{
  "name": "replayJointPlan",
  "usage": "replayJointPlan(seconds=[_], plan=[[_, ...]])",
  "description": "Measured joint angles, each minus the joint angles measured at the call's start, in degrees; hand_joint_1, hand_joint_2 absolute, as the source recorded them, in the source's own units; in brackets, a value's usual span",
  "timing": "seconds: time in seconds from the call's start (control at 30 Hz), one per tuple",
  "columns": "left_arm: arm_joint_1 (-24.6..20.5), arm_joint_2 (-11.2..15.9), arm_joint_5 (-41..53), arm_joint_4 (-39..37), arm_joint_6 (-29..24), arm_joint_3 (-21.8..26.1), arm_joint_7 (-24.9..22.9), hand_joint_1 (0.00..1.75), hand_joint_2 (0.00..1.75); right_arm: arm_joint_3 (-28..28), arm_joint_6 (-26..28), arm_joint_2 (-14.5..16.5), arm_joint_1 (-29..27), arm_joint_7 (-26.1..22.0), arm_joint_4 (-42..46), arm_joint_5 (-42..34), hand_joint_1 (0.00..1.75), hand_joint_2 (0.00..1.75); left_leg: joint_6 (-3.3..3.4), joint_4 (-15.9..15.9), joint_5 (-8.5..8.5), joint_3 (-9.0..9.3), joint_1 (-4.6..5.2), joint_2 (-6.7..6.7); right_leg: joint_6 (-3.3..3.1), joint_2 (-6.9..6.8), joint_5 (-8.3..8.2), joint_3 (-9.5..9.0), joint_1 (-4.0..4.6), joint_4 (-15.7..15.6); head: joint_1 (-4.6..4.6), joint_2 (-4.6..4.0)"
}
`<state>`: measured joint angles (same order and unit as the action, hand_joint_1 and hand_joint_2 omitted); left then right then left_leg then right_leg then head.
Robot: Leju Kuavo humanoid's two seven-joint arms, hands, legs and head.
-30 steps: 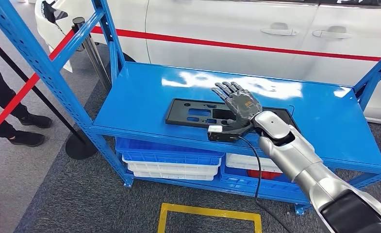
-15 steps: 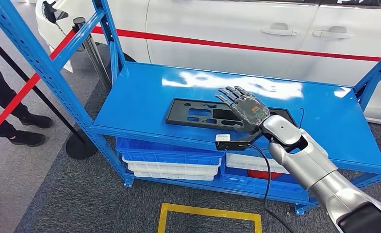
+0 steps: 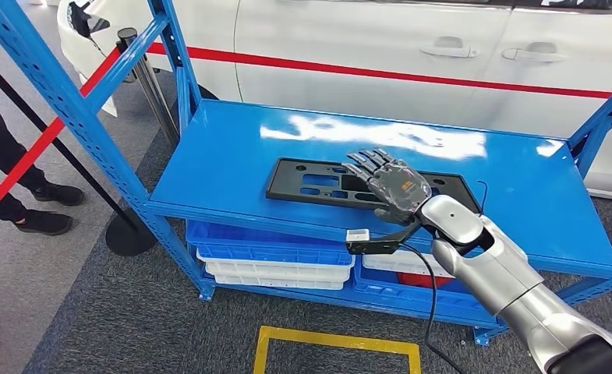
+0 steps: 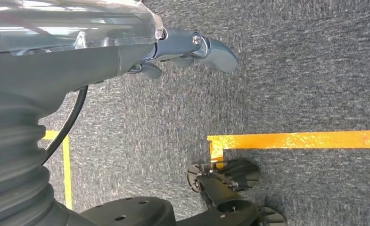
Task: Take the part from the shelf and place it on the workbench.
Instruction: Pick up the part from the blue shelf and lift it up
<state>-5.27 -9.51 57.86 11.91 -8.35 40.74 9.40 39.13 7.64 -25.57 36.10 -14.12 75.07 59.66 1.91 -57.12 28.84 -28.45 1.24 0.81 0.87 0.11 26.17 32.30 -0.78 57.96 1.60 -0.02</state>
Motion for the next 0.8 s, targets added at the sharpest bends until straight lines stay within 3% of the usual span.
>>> replayJointPlan(seconds=[0.2, 0.57, 0.8], plan=[[-0.4, 0.0, 1.2, 0.0, 0.4, 0.1, 0.0, 0.00, 1.75, 1.2, 2.8, 4.4, 0.0, 0.5, -3.2, 3.2, 0.00, 1.75, 0.00, 0.0, -0.01, 0.00, -0.01, -0.02, 0.00, 0.03, 0.00, 0.00, 0.01, 0.0, 0.00, 0.00], [-1.2, -0.2, 1.9, 0.0, 0.4, 0.1, -0.3, 0.00, 1.75, 4.2, 14.9, 21.3, 2.3, -1.4, -23.3, 1.2, 0.00, 1.75, -0.02, 0.0, -0.04, 0.03, -0.03, -0.02, -0.01, 0.06, 0.00, 0.00, 0.03, 0.1, 0.00, 0.00], [-1.2, -0.2, 1.9, 0.0, 0.4, 0.1, -0.5, 0.00, 1.75, 4.8, 16.7, 27.6, 2.8, -2.2, -32.4, 1.3, 0.00, 1.75, -0.01, 0.0, -0.04, -0.01, -0.02, -0.03, -0.01, 0.08, 0.00, 0.00, 0.01, 0.1, 0.00, 0.00]])
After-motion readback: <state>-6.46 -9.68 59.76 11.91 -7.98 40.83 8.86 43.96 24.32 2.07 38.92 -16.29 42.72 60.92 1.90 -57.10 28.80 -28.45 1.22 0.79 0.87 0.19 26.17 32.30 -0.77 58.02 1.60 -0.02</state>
